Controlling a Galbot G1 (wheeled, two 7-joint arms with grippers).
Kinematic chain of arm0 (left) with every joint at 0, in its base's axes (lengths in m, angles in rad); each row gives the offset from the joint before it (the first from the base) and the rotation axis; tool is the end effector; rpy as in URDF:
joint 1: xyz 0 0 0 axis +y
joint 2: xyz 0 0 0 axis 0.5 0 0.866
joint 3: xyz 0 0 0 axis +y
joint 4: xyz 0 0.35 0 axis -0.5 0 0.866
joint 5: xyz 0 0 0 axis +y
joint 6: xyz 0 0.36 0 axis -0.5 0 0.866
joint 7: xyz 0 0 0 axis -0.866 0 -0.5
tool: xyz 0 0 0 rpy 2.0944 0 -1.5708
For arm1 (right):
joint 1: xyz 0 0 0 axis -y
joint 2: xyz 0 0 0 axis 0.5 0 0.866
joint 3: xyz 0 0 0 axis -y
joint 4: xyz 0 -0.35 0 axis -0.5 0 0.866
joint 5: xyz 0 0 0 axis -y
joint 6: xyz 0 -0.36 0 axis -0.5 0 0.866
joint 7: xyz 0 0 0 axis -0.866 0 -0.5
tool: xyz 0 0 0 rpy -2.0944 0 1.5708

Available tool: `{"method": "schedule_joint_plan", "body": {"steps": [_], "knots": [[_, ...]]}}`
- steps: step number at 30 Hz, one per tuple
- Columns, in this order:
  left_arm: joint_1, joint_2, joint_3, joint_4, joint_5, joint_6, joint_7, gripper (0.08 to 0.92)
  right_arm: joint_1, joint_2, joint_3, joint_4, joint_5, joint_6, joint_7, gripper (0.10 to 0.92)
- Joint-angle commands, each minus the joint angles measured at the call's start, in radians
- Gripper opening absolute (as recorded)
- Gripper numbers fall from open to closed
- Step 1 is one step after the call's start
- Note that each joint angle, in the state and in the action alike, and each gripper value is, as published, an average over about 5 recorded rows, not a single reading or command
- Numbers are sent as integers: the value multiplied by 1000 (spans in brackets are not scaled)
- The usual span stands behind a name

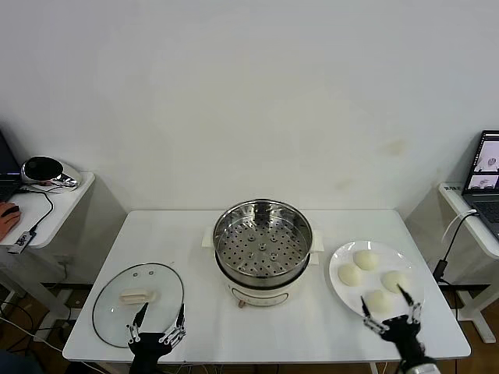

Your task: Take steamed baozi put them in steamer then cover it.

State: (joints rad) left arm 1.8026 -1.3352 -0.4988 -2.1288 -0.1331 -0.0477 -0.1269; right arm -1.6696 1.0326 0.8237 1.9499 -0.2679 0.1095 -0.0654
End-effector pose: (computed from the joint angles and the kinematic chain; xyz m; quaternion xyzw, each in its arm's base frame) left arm 0.1148 0.0298 -0.3234 -0.0120 -0.9965 -0.0230 0.0795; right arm 0.1806 -0.1960 -0.2963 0.0627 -0.9036 0.4218 0.0399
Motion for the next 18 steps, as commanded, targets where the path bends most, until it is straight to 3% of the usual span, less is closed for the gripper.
{"method": "schedule_joint_plan", "body": {"steps": [1,9,18], "knots": [[-24,8,-3,9,31,-14,9,823,189,-286,66,-108,-205,-74,-128,823],[-35,10,-13,10,34,-11,5,823,473,-514,-79,-241,-219,-132,-502,823],[-48,10,-15,17,36,-6,-3,823,996,-635,-618,-463,-114,-109,-845,823]]}}
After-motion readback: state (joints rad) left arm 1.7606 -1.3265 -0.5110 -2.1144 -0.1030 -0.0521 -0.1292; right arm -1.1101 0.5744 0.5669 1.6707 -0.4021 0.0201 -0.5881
